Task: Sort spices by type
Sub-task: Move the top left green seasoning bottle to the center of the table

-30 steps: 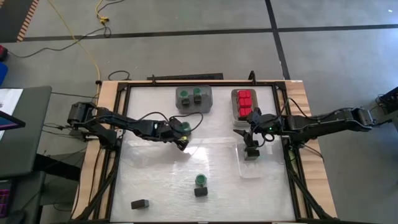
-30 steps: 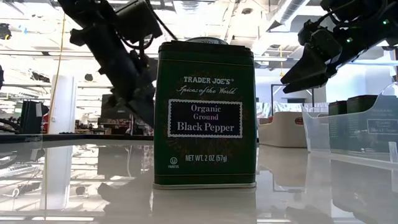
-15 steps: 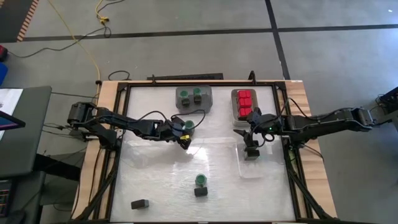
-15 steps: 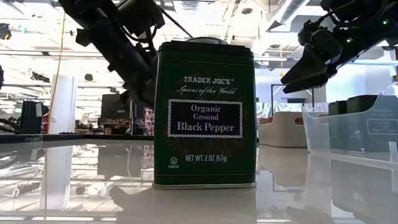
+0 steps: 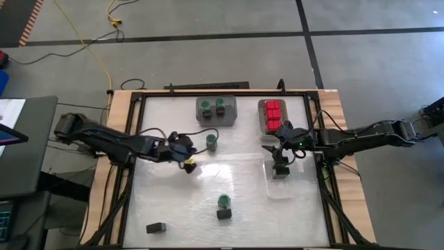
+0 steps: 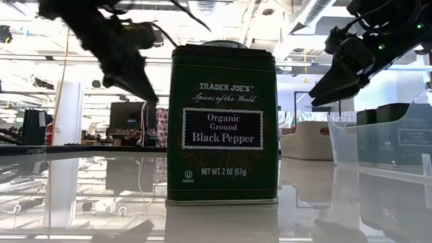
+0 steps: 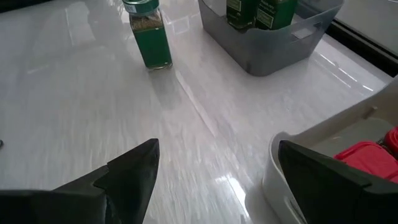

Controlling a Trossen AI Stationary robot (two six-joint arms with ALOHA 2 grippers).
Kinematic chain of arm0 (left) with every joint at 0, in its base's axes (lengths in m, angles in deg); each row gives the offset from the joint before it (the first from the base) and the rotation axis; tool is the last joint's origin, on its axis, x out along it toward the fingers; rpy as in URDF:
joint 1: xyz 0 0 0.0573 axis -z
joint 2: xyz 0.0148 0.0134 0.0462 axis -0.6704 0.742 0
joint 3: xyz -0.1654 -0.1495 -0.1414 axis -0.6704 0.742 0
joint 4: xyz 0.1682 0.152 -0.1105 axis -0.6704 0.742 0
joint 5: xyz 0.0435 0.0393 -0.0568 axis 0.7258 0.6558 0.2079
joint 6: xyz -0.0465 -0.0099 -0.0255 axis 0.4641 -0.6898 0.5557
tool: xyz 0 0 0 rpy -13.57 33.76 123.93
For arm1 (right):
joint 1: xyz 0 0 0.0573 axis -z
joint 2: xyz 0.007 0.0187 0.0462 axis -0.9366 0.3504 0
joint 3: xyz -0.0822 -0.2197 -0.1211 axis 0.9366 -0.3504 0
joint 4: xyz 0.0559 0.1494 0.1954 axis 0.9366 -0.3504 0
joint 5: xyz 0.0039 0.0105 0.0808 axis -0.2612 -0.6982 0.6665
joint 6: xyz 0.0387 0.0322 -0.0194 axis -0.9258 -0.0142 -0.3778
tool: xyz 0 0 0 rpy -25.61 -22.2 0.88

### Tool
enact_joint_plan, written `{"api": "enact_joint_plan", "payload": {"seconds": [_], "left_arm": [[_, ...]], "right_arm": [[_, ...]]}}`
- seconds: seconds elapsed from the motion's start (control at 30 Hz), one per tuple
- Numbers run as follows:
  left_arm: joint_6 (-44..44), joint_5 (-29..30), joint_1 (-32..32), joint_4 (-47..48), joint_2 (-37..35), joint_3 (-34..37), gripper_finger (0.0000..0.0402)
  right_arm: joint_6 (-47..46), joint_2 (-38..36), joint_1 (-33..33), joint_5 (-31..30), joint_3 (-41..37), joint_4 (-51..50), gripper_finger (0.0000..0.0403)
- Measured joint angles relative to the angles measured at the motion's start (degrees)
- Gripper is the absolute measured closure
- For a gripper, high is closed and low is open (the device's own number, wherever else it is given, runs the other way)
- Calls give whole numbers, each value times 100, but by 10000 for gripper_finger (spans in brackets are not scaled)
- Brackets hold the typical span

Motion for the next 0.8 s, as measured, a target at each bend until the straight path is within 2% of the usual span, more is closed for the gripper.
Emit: {"api": "enact_joint_plan", "payload": {"seconds": [0.1, 0.2, 0.33, 0.4, 0.5, 0.6, 0.8], "left_arm": [[-367, -6, 123, -666, -646, 691, 401], [-851, -8, 272, -1762, -1348, 1531, 401], [-1783, -28, 377, -2924, -2286, 2535, 401], [-2243, -23, 379, -3197, -2730, 2895, 401], [-2456, -24, 374, -3371, -3277, 3242, 401], [-2268, -23, 350, -3333, -3648, 3383, 401], [-2394, -25, 349, -2959, -3868, 3383, 401]], "right_arm": [[0, 0, -1, 0, 0, 19, 46], [0, 0, -1, 0, 0, 53, 46], [-2, -2, -11, 0, 0, 93, 46], [-2, 0, -12, 0, 0, 96, 46], [0, 0, -12, 0, 0, 101, 46], [0, 0, -10, 0, 0, 101, 46], [2, 0, -3, 0, 0, 113, 46]]}}
